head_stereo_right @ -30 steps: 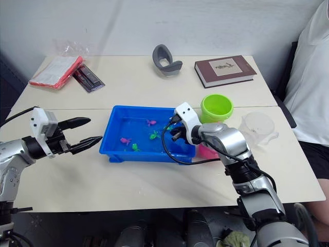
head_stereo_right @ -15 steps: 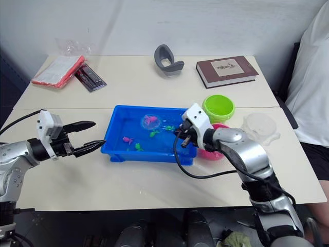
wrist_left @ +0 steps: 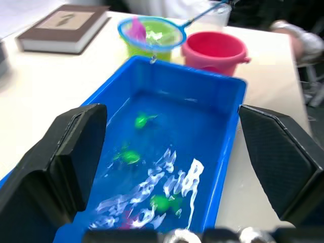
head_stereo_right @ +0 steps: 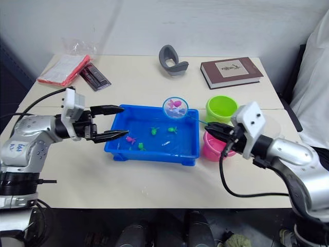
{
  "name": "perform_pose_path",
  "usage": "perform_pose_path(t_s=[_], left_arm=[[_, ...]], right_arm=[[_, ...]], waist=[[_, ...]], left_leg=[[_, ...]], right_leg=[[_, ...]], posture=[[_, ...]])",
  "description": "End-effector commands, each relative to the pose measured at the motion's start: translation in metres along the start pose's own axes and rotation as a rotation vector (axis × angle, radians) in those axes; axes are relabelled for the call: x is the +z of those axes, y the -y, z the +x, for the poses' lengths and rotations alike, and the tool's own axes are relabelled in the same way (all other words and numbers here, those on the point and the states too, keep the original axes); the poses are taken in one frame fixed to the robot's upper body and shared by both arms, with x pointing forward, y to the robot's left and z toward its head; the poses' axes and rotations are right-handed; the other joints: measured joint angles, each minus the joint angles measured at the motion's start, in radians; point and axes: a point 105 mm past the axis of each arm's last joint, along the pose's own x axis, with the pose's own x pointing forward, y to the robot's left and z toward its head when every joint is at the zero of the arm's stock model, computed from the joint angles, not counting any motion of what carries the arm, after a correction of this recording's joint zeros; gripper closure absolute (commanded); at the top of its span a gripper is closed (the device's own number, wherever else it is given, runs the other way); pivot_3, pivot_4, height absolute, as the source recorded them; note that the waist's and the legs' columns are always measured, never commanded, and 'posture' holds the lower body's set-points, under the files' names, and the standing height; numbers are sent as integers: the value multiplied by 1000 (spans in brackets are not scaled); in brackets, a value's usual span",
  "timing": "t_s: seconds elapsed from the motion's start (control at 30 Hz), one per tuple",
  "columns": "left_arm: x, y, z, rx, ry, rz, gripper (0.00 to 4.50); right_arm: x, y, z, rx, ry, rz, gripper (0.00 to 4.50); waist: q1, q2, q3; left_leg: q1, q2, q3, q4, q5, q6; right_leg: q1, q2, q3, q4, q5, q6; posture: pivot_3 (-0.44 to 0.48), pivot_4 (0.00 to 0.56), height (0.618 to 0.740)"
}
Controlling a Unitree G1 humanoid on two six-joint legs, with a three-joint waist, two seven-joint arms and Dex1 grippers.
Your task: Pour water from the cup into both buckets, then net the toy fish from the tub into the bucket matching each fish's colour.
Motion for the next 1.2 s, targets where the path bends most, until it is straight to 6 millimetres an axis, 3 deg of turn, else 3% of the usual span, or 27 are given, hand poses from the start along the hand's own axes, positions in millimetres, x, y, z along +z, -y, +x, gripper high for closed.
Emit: perform_pose_path(t_s=[0.03, 0.2, 0.47, 0.57, 0.8, 0.97, 1.1, 1.2], left_arm=[[7, 4, 10, -79, 36, -5, 56], [10, 1, 30, -142, 71, 6, 56], [3, 5, 41, -183, 75, -3, 56], [-2, 8, 46, -197, 79, -12, 56], [-3, 10, 51, -194, 90, -3, 56], [-4, 15, 58, -195, 105, -6, 56], [-4, 16, 61, -178, 128, -18, 56], [-6, 16, 63, -159, 135, -22, 56]], right_arm=[[11, -6, -16, -54, 26, -33, 4500], [3, 2, -53, -206, -25, -44, 4500], [-14, 10, -102, -359, -101, -67, 4500], [-36, 11, -116, -376, -223, -166, 4500], [-43, 28, -121, -437, -271, -478, 4500], [-54, 27, -117, -366, -316, -716, 4500], [-54, 25, -110, -301, -323, -1098, 4500], [-64, 19, -110, -278, -322, -1254, 4500]], waist=[[0, 0, 0], [9, 0, 0], [22, 0, 0], [23, 0, 0], [21, 0, 0], [22, 0, 0], [21, 0, 0], [21, 0, 0]], left_leg=[[0, 0, 0, 0, 0, 0], [0, 0, 0, 1, 0, 0], [1, -1, 0, 1, 0, 1], [2, -1, 1, 1, 0, 1], [4, -1, 3, 1, 0, 0], [4, -1, 3, 1, 0, 0], [5, 0, 4, 1, 0, 0], [6, 0, 4, 1, 1, -1]], right_leg=[[0, 0, 0, 0, 0, 0], [1, 2, 2, 0, 1, 1], [2, 6, 6, -3, 2, 3], [3, 7, 7, -3, 2, 3], [3, 8, 9, -2, 2, 3], [3, 8, 10, -2, 2, 3], [3, 7, 11, -2, 2, 3], [3, 8, 11, -3, 1, 3]], posture=[[0, 150, 740], [0, 150, 740], [0, 150, 740], [0, 150, 740], [0, 150, 740], [0, 150, 740], [0, 150, 740], [0, 150, 740]])
